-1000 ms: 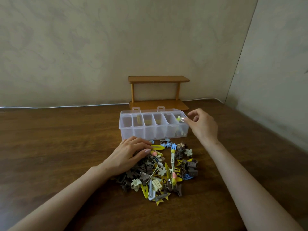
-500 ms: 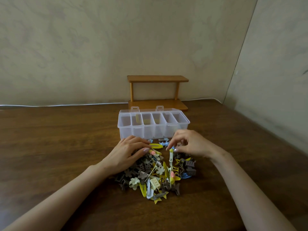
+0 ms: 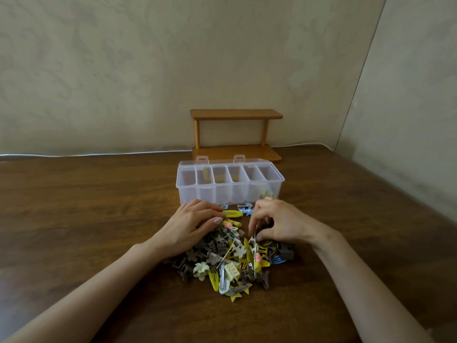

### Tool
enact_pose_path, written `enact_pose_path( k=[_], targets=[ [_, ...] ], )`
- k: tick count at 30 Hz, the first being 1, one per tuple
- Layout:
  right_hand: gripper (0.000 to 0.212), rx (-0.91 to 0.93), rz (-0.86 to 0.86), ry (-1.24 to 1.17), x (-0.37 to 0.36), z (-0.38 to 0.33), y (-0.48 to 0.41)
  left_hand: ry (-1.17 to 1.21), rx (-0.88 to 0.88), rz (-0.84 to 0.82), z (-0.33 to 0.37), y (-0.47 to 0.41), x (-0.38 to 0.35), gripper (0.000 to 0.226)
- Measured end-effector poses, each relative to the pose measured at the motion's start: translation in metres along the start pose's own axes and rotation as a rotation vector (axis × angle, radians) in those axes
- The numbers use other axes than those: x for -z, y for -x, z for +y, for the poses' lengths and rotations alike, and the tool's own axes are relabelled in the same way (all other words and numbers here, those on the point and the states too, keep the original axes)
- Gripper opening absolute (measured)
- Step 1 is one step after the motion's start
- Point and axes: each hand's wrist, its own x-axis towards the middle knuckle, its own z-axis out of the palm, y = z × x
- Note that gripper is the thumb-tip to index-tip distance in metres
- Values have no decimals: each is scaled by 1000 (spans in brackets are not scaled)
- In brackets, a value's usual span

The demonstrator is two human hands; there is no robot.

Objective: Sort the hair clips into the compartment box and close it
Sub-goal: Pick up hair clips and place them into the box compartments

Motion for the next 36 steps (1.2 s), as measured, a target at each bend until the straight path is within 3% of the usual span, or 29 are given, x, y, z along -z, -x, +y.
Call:
enact_pose_path(
  k=[7,10,18,22,25,29,36],
  targets=[
    [11,17,321,-529,8,10,8,19,-3,10,0,0,-1,69],
    [9,0,409,-652,9,14,8,20,-6,11,0,0,-1,71],
    [10,-94,436,-573,5,19,3,29,-15,23,2,-1,2,68],
    [12,-111,426,-494,4,17,3,110,-14,160,21,-16,14,42],
    [9,-129,444,-468,4,17,4,-49,-2,29,42,-33,15,28],
    [7,-139,463,-440,4,17,7,-279,107,-233,54,-50,3,33],
    [7,-185,576,-412,3,23,7,-290,154,-273,57,-50,-3,23]
  ],
)
